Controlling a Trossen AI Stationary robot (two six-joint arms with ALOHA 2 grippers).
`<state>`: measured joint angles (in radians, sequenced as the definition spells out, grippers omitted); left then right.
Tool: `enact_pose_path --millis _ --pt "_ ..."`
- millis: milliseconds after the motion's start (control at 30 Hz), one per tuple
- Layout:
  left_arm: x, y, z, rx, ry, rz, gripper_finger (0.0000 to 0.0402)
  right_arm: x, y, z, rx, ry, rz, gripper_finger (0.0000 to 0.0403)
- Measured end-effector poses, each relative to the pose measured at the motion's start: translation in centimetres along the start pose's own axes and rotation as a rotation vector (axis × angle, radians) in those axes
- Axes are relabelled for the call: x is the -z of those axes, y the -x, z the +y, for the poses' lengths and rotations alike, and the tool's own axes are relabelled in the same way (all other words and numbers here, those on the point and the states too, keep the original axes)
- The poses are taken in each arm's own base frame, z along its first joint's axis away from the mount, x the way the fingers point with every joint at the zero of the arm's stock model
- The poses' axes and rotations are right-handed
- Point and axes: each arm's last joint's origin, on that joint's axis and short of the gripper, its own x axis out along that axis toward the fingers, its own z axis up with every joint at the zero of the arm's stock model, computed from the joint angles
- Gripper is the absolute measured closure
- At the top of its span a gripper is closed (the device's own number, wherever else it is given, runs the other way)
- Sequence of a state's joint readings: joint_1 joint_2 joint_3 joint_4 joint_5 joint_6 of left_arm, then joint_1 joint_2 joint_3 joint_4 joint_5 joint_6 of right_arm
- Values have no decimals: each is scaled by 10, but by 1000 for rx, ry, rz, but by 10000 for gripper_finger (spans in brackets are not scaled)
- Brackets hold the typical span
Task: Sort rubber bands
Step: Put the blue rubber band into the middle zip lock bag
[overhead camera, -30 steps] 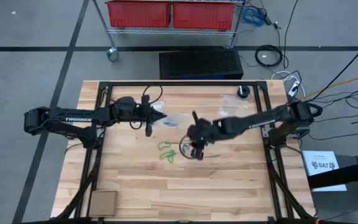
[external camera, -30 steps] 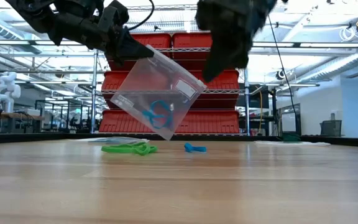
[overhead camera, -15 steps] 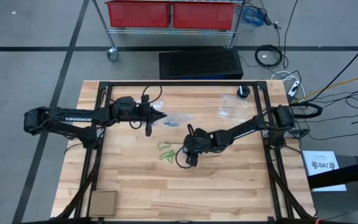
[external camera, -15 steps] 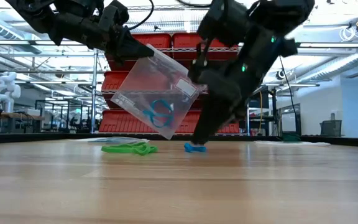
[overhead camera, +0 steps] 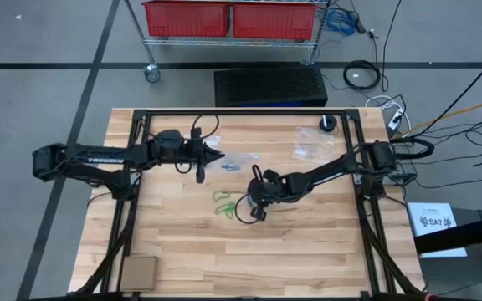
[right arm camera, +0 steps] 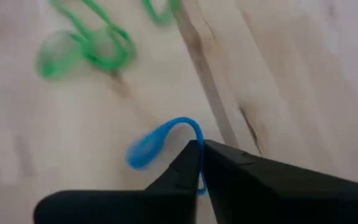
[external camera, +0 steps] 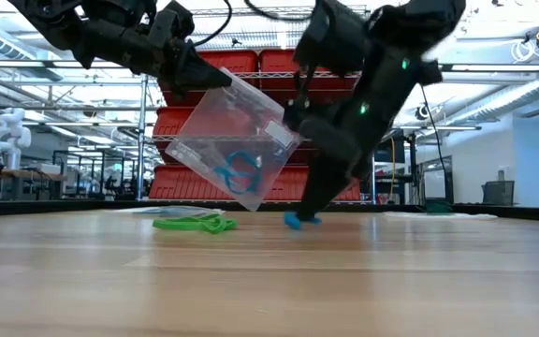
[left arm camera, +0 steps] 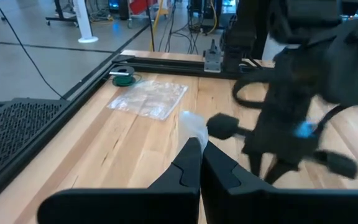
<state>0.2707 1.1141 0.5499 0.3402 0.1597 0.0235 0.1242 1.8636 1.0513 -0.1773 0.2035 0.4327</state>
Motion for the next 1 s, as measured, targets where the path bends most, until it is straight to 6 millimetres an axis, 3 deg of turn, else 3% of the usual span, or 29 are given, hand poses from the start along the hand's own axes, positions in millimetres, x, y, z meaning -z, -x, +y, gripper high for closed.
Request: enact_pose_path --millis 167,533,700,1000 --pt "1 0 0 0 -4 5 401 -31 36 3 70 73 -93 400" --pt "1 0 -1 18 -7 9 401 -99 98 6 449 305 -319 402" --pt "1 0 -2 32 -6 11 401 -111 105 -3 568 341 -334 403" --pt "1 0 -2 48 -6 4 401 -111 97 -12 627 363 -290 403"
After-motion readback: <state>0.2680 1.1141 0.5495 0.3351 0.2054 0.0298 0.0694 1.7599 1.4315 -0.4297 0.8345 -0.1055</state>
